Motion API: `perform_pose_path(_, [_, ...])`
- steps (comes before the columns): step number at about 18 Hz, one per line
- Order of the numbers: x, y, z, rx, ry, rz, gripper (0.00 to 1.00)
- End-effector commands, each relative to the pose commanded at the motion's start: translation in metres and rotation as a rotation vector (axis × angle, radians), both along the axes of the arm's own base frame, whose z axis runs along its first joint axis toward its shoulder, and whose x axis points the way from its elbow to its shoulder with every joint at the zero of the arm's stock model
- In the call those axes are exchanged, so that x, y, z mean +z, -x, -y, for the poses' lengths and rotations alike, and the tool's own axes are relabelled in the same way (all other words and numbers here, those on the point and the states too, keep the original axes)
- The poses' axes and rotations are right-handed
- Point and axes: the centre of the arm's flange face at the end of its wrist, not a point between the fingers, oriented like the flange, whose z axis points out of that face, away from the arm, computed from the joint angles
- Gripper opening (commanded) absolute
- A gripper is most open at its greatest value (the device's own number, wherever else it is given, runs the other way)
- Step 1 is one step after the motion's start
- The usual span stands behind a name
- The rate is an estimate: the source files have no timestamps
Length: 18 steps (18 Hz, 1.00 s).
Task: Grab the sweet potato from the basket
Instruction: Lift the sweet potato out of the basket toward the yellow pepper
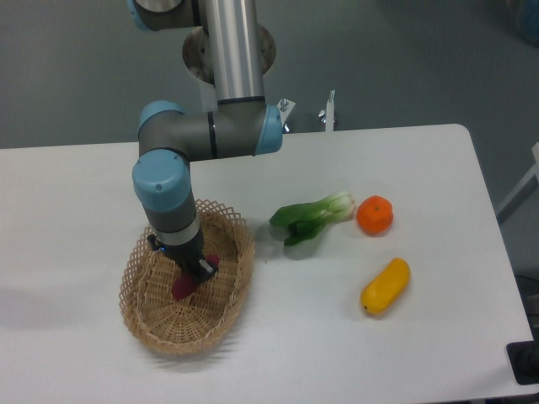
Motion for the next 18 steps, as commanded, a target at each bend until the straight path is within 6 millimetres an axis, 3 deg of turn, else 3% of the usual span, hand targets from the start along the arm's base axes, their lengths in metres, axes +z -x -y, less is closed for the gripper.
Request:
perform_pose_path(5, [0.053,0.052,0.009,-0.013,-0.035,-0.039,0.17])
perform_pose_path(10, [0.109,0.131,0.030,-0.014,0.018,-0.017,0.17])
perform_pose_path(13, [0.121,0.182,0.060,-0.030,0.030,-0.029,0.17])
perform_pose_path(18, [0.129,0.247,0.117,-0.083,0.007,-0.033,0.17])
